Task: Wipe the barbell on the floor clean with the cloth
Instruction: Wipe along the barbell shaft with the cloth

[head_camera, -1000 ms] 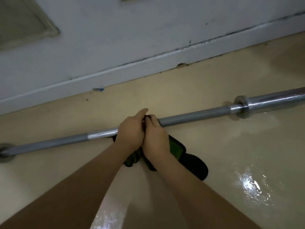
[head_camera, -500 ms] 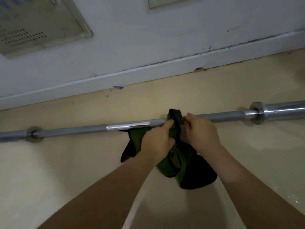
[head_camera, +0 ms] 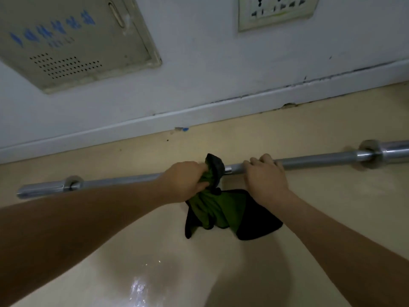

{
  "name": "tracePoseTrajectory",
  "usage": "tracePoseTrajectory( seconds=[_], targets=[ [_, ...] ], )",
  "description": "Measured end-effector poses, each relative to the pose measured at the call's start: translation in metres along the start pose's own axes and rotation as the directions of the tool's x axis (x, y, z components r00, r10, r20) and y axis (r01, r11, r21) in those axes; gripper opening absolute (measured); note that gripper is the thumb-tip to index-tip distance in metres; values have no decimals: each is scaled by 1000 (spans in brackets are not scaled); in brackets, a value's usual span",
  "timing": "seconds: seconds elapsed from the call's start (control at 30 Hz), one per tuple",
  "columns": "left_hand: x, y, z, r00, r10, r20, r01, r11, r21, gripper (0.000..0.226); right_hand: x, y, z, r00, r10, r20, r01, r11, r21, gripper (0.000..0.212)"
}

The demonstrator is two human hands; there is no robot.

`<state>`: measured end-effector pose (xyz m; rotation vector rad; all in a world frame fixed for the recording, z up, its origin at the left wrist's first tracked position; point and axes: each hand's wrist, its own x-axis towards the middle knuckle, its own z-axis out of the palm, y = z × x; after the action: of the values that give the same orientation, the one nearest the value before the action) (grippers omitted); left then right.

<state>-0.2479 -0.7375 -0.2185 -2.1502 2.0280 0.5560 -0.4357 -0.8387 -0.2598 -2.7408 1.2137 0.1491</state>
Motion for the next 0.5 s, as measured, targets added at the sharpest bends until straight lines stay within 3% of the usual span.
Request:
tracePoseTrajectory(
  seconds=[0.1,0.17,0.3,0.4,0.5],
  targets=[
    [27,7,10,993,107,-49,-107,994,-1,27,11,-18,5,997,-27,-74,29,999,25,11],
    [45,20,17,979,179,-97,-181,983,-14,22,13,-22,10,997,-26,-78,36,991,131,4],
    [41,16,36,942,305,-139,-310,950,-17,13,-9,-46,20,983,158,-93,-89,857,507,34],
    [25,-21,26,971,217,-98,-225,971,-79,16,-13,-83,22,997,70,29,-73,802,593,46],
    [-4,-76,14,995,91,-27,-94,979,-179,22,3,-110,-2,972,-99,213,-5,897,441,57]
  ],
)
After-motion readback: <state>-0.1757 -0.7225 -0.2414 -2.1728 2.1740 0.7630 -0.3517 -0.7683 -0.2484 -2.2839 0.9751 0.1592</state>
